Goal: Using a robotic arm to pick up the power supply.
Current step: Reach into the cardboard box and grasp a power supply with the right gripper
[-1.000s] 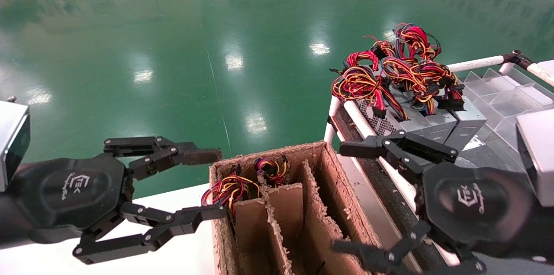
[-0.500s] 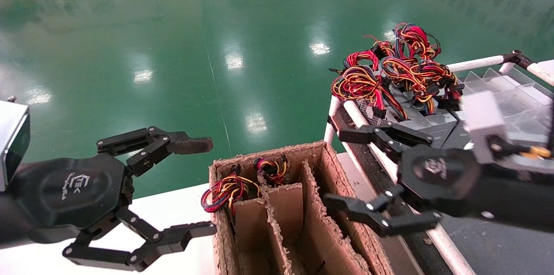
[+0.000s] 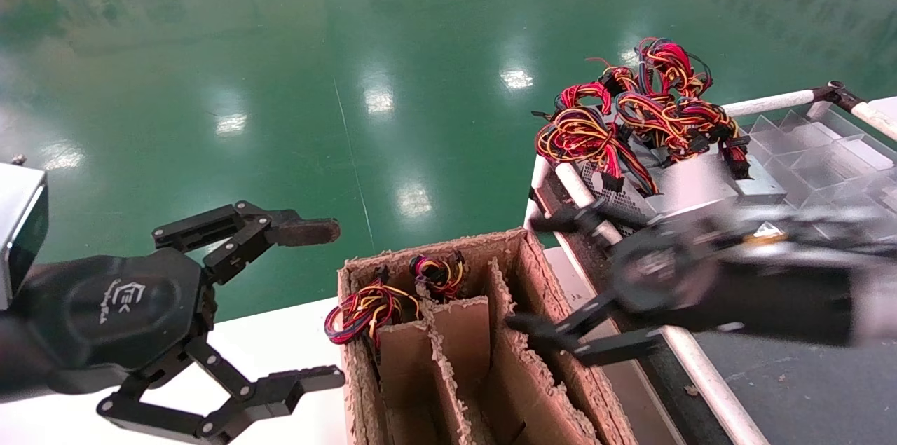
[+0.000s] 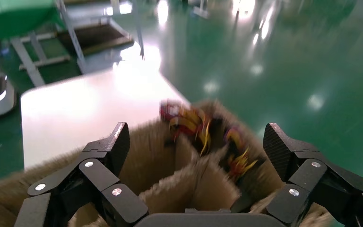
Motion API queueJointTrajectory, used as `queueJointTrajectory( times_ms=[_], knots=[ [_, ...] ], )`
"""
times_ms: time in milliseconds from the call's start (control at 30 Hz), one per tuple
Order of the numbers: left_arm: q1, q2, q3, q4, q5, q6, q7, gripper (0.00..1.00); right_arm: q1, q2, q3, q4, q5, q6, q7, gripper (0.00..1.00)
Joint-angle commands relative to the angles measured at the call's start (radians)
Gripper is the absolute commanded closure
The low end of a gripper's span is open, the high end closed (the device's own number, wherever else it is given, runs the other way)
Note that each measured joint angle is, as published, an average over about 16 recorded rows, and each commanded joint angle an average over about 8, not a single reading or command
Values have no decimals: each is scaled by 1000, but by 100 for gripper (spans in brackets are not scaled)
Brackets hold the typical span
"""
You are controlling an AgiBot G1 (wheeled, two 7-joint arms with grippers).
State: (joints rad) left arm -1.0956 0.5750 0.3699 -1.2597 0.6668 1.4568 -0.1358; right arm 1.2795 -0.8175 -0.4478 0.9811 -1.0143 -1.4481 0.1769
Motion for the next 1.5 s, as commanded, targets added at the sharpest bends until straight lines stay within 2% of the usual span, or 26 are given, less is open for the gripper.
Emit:
queueJointTrajectory(
  times_ms=[33,300,600,633,833,867,900,1200,1500],
  knots=[
    [0,0,0,0,0,0,0,0,11,-30,-20,-9,-40,27,-3,0],
    [0,0,0,0,0,0,0,0,101,-158,-82,-213,-130,28,-60,0],
    [0,0,0,0,0,0,0,0,198,-287,-125,-488,-204,30,-207,2],
    [0,0,0,0,0,0,0,0,207,-300,-129,-514,-209,32,-226,11],
    [0,0,0,0,0,0,0,0,257,-371,-144,-648,-240,49,-345,86],
    [0,0,0,0,0,0,0,0,265,-380,-146,-668,-243,53,-362,96],
    [0,0,0,0,0,0,0,0,272,-389,-147,-687,-246,56,-378,100],
    [0,0,0,0,0,0,0,0,309,-432,-139,-823,-241,82,-482,100],
    [0,0,0,0,0,0,0,0,326,-459,-144,-892,-249,85,-549,100]
  ],
)
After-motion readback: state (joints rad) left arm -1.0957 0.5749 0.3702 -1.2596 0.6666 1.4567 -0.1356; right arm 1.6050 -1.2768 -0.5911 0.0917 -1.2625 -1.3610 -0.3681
